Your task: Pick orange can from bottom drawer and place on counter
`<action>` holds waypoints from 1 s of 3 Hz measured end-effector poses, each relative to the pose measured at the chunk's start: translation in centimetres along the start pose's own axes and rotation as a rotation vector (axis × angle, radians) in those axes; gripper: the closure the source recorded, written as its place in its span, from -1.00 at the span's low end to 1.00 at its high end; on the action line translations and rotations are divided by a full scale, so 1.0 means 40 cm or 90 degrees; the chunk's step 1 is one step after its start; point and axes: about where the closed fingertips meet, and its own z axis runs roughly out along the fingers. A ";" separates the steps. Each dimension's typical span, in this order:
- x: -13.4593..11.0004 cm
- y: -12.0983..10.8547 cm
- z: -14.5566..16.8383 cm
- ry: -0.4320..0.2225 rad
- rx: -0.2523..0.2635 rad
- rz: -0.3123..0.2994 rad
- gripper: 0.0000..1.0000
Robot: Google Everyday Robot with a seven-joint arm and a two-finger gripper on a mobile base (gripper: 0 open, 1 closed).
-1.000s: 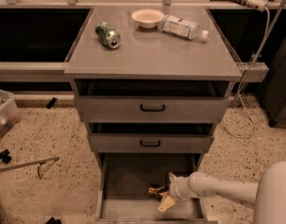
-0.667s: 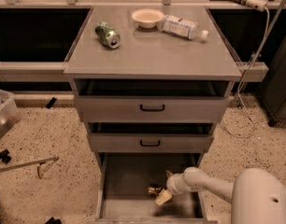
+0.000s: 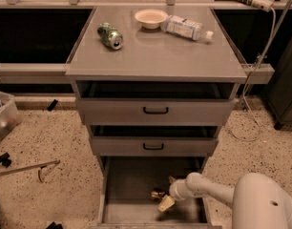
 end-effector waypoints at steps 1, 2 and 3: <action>0.037 0.006 0.033 0.015 -0.002 0.003 -1.00; 0.053 0.014 0.052 0.021 -0.004 -0.006 -1.00; 0.053 0.014 0.052 0.021 -0.004 -0.006 -0.62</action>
Offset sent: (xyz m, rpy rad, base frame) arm -0.0092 -0.0043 -0.0382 -0.0451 0.0050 0.0248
